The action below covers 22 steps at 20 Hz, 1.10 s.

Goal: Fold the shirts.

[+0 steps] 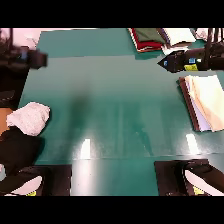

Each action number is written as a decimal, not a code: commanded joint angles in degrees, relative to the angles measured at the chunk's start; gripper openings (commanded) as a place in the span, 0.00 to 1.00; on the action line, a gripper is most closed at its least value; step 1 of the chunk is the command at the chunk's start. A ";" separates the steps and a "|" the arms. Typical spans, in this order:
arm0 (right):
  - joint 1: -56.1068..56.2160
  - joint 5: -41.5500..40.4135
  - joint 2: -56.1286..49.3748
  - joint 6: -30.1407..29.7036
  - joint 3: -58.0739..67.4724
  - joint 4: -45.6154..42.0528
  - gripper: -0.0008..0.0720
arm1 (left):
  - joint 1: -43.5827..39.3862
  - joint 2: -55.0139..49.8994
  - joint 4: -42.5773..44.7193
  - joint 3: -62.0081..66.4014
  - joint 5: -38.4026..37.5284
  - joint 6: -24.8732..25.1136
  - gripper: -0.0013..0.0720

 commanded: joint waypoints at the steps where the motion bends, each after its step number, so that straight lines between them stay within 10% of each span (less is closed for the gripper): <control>1: 0.02 0.26 -0.04 0.02 0.02 0.00 0.03 | 11.58 2.14 8.74 -12.74 -5.05 -0.44 0.83; 2: 0.02 0.22 -0.04 0.02 0.02 0.02 0.03 | 14.40 2.10 8.68 -18.03 -3.08 -0.87 0.95; 11: 0.02 -0.31 -0.04 0.02 0.02 0.02 0.03 | 19.50 2.29 8.61 -41.66 14.99 -0.87 0.90; 13: 0.02 -0.42 -0.04 0.02 0.02 0.02 0.03 | 19.50 2.29 8.59 -39.39 12.70 -0.87 0.04; 22: 0.02 -8.76 3.34 1.73 8.00 0.31 0.03 | 3.76 11.85 8.35 -1.68 4.87 -0.90 0.04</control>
